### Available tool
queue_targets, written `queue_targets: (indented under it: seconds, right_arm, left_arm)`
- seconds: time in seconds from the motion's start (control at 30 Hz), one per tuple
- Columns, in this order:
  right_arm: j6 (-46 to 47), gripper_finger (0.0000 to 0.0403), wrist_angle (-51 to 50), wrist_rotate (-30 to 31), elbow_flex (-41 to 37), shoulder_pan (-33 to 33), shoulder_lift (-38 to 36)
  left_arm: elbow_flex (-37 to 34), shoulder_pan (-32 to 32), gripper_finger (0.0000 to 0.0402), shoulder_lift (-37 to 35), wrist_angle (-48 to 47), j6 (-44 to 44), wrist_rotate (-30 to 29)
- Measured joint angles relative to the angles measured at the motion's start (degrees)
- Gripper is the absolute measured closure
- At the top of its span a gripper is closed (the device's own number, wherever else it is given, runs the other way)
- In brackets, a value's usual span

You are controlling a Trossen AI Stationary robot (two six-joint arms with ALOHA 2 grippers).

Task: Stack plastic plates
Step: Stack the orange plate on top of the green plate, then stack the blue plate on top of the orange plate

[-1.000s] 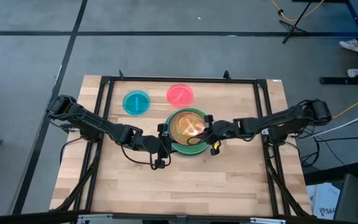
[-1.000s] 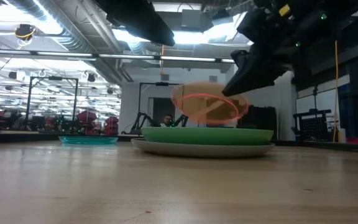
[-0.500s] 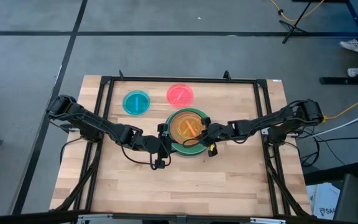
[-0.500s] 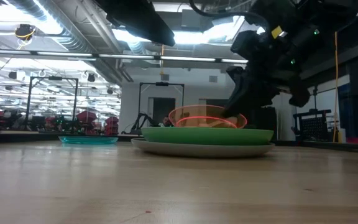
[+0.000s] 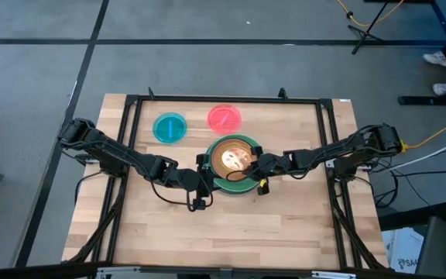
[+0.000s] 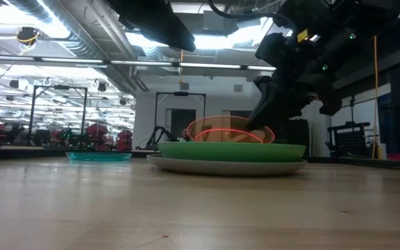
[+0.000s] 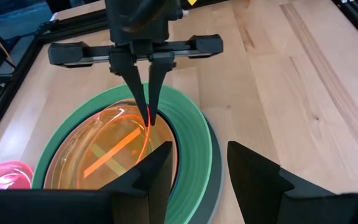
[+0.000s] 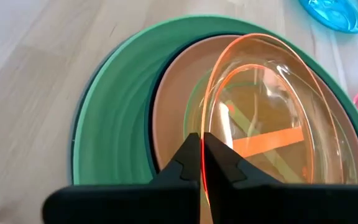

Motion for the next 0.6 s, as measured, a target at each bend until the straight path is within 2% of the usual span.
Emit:
queue_targets:
  seconds: [0.13,0.4,0.6]
  right_arm:
    - [1.3,0.0381,-0.1,0.0,0.0,0.0,0.0]
    - [1.3,0.0289,-0.2,0.1,0.0,0.0,0.0]
    - [3.3,0.0261,-15.1,-0.1,5.7,0.1,-2.5]
  left_arm:
    - [0.0,0.0,0.0254,0.0,0.0,0.0,0.0]
    - [0.0,0.0,0.0254,0.0,0.0,-0.4,0.0]
    - [0.0,0.0,0.0254,0.0,-0.4,-0.4,0.0]
